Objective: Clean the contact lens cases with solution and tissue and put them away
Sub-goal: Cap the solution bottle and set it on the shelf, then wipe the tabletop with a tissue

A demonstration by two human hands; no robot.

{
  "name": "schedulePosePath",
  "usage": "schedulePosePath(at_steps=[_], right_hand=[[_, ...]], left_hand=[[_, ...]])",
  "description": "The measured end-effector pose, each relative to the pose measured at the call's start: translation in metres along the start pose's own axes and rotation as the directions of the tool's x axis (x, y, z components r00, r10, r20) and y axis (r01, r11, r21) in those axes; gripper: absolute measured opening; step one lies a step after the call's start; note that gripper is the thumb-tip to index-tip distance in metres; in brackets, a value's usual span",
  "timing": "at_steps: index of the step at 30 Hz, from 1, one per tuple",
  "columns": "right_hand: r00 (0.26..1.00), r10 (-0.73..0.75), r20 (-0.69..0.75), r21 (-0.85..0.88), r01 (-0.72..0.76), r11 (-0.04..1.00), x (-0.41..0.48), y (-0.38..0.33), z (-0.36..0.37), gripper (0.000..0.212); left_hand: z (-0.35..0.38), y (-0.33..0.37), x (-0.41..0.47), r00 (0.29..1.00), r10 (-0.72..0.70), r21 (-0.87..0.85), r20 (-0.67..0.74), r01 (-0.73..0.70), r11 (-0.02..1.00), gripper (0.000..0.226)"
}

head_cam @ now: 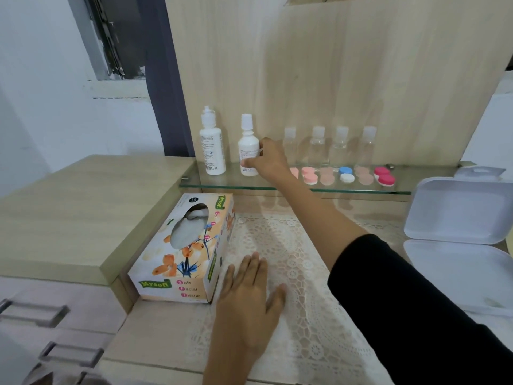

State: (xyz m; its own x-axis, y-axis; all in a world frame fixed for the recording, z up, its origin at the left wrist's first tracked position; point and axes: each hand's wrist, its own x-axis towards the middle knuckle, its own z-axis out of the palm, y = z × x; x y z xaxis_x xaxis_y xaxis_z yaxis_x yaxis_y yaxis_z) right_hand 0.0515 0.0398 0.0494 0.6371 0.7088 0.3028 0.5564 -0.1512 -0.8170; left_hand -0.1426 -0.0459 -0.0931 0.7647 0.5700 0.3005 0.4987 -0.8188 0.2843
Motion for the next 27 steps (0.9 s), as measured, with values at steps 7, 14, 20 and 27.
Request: schedulePosePath(at_steps=[7, 14, 20, 27], right_hand=[[0.999, 0.014, -0.029, 0.029, -0.013, 0.999, 0.004, 0.004, 0.005, 0.045], [1.0, 0.014, 0.01, -0.011, -0.014, 1.0, 0.002, 0.003, 0.005, 0.047], [0.999, -0.03, -0.014, 0.008, 0.03, 1.0, -0.025, -0.003, 0.002, 0.052], [0.977, -0.176, 0.121, 0.212, 0.148, 0.966, -0.115, 0.0, -0.029, 0.068]], left_hand=[[0.0, 0.0, 0.0, 0.999, 0.005, 0.019, -0.042, -0.004, 1.0, 0.062], [0.001, -0.001, 0.0, 0.998, 0.016, -0.004, -0.058, -0.016, 1.0, 0.063], [-0.005, 0.003, 0.001, 0.999, -0.008, -0.039, -0.044, 0.006, 0.999, 0.088], [-0.008, 0.003, 0.001, 0.999, -0.038, -0.011, -0.001, 0.038, 0.999, 0.093]])
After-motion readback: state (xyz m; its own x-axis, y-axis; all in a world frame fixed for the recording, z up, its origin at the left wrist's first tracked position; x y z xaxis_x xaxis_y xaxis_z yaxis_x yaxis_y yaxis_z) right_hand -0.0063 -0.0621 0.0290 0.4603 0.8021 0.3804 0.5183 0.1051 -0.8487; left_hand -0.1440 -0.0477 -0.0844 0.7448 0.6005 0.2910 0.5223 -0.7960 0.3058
